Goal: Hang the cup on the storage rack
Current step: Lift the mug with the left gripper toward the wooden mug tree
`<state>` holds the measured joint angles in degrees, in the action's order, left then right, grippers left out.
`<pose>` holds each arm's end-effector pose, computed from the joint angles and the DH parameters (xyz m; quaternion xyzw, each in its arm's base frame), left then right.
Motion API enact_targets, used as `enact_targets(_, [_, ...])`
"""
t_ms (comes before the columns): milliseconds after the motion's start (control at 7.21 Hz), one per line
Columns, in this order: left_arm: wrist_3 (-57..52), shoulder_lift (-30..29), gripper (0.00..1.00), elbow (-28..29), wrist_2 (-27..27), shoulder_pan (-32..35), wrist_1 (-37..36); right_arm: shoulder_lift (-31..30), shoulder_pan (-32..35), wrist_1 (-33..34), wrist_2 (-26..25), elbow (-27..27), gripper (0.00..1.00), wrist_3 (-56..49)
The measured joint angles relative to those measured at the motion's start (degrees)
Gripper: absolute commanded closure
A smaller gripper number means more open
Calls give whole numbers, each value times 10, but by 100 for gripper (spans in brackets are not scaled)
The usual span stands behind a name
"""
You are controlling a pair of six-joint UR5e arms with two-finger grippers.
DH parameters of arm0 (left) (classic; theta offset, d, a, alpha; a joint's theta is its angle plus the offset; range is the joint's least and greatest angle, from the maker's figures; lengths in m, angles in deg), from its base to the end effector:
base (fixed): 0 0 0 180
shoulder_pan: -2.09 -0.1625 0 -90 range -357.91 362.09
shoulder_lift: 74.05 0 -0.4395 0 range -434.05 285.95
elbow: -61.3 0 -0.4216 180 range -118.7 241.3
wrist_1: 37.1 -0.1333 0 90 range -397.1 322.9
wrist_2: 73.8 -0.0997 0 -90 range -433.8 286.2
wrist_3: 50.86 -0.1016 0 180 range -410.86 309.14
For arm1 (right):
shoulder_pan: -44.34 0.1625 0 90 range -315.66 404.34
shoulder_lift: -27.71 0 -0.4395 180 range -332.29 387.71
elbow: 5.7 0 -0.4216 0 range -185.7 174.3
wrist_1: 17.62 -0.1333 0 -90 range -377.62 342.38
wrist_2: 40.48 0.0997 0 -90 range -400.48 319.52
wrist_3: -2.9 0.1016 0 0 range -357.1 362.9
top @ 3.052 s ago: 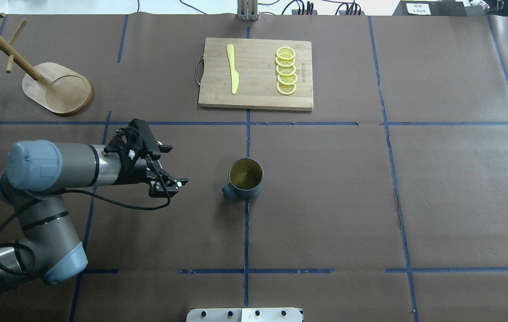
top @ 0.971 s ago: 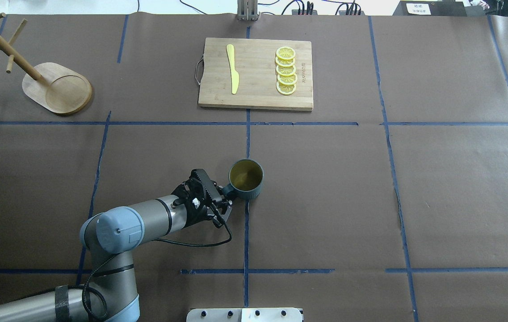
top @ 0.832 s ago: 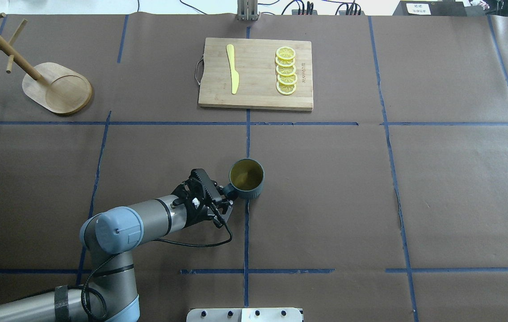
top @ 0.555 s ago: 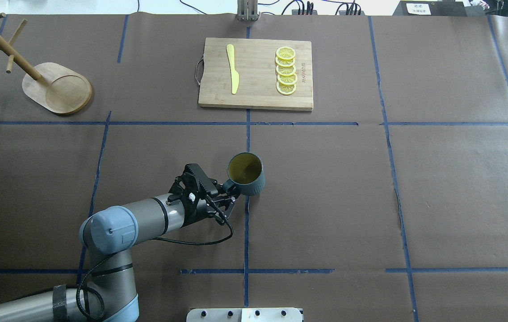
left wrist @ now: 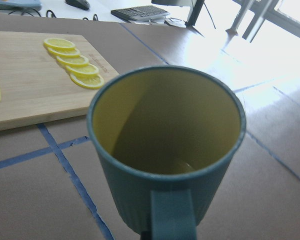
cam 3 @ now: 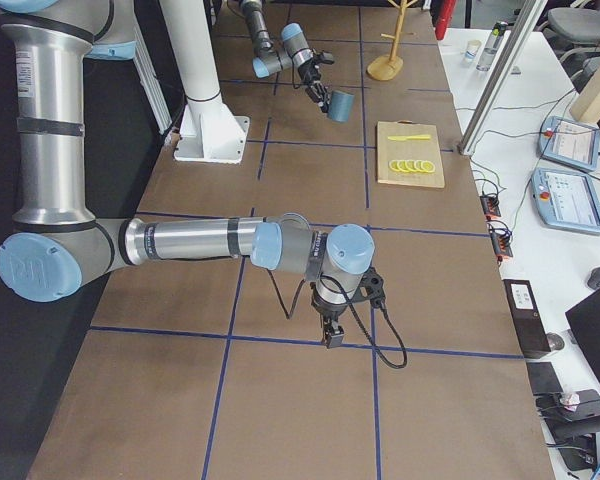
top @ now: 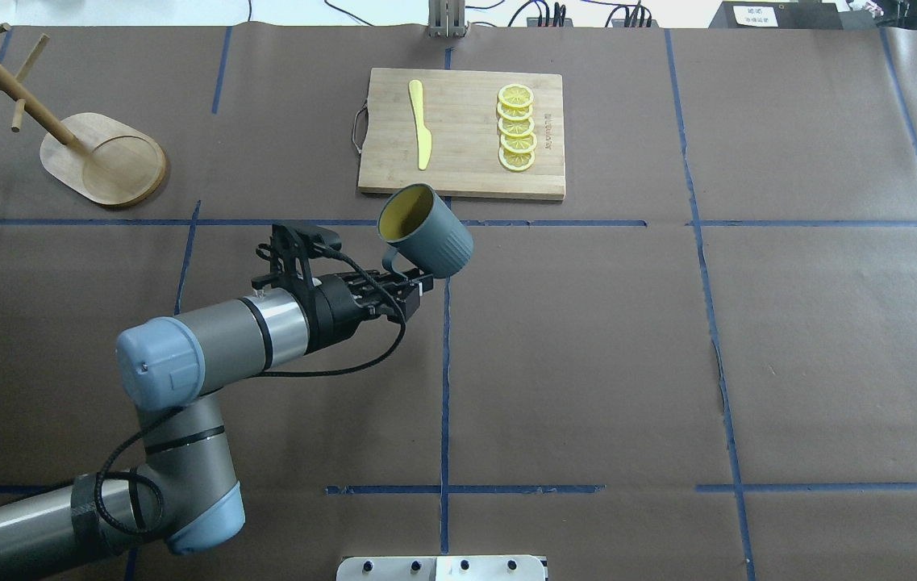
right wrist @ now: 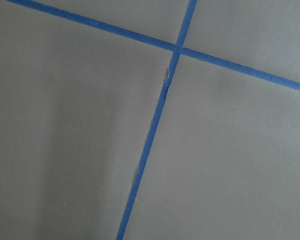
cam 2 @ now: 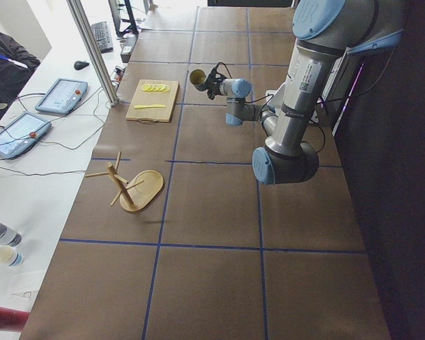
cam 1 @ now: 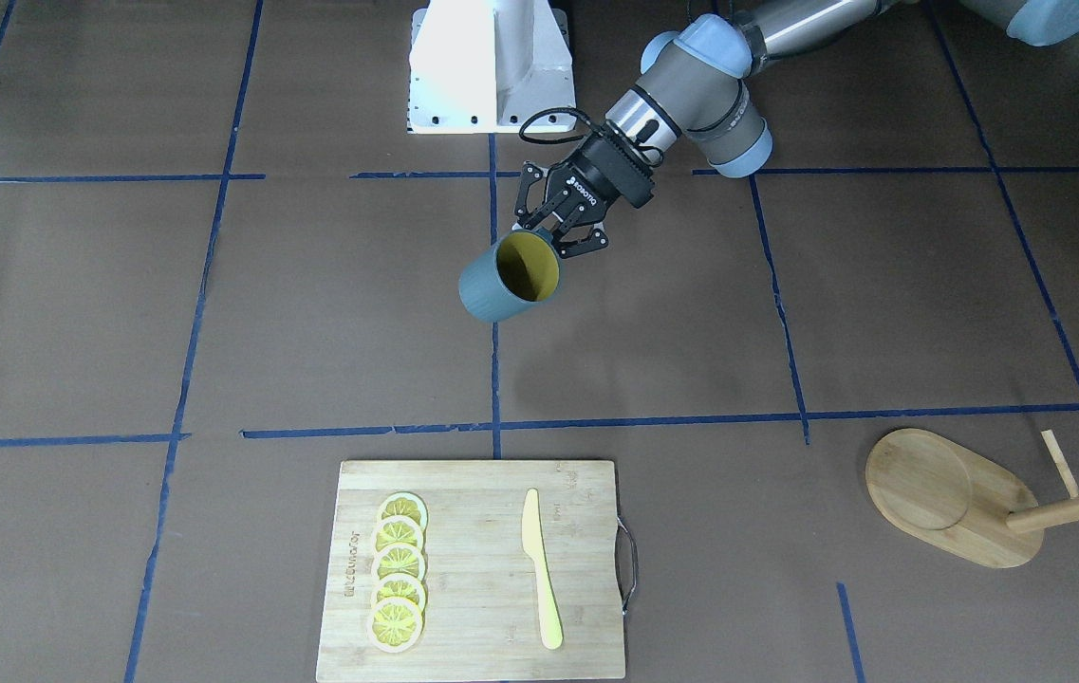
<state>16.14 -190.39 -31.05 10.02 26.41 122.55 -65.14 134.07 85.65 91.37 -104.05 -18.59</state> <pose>0.5332 -0.3993 0.2407 0.3355 0.6779 -0.0483 0.6524 0.0632 -0.4867 0.6495 0.0034 -0.3619 -0.1521 0.9197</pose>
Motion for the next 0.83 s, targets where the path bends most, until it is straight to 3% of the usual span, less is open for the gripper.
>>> enact_targets(139, [107,0,100,-6,28,34,0,-1,0,0,0,0,0,-1])
enact_targets(555, [414,0,100,-8,194,183,1,0,0,-1,1,-1,0,-2])
enact_targets(832, [600,0,100,-4,226,248,12,0,0,-14,0,0,0,0])
